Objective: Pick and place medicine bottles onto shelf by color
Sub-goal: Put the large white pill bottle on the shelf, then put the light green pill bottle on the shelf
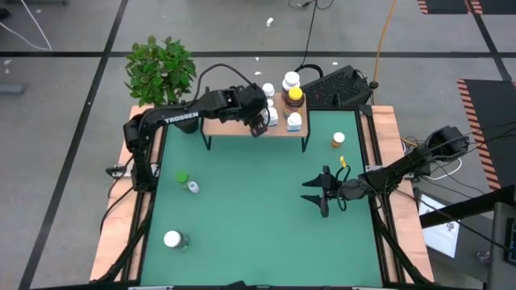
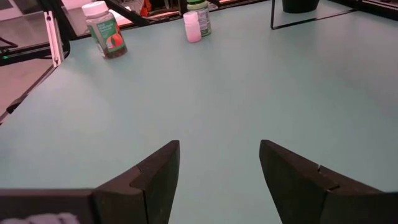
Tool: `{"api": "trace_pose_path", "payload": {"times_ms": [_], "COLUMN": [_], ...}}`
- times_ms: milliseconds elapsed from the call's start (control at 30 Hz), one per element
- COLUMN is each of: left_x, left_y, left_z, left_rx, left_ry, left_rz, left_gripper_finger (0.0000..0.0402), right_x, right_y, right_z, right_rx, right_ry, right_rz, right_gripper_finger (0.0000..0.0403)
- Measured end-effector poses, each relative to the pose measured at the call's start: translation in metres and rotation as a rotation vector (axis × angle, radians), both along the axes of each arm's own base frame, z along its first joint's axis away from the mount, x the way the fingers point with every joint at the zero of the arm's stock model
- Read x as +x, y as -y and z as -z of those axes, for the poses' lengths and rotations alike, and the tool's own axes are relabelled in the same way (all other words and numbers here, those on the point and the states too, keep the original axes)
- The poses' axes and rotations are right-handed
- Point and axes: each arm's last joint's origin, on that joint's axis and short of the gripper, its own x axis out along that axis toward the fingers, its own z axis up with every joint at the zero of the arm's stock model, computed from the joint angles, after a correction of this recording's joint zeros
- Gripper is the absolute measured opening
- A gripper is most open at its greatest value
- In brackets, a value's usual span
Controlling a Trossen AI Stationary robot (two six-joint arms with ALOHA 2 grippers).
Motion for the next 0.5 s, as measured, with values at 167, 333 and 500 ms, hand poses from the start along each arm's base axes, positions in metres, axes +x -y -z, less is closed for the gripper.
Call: {"api": "trace_pose_path", "payload": {"times_ms": [167, 333, 500], "left_x": [-0.013, -0.033, -0.049], "left_y": [0.003, 0.020, 0.059], "left_z": [0.000, -0.019, -0.045], "left_rx": [0.008, -0.006, 0.038], "left_ry": [-0.107, -0.130, -0.084], "left_rz": [-0.064, -0.127, -0.148], "left_gripper_finger": [0.0191, 0.0191, 0.0191], "right_x": [0.000, 0.000, 0.000], "right_y": [0.000, 0.000, -0.001], "right_z": [0.000, 0.000, 0.000], "right_rx": [0.003, 0.002, 0.013], "right_ry": [-0.001, -0.001, -0.001], "right_rz": [-0.003, -0.003, -0.012], "right_gripper_finger": [0.0215, 0.0215, 0.0215]}}
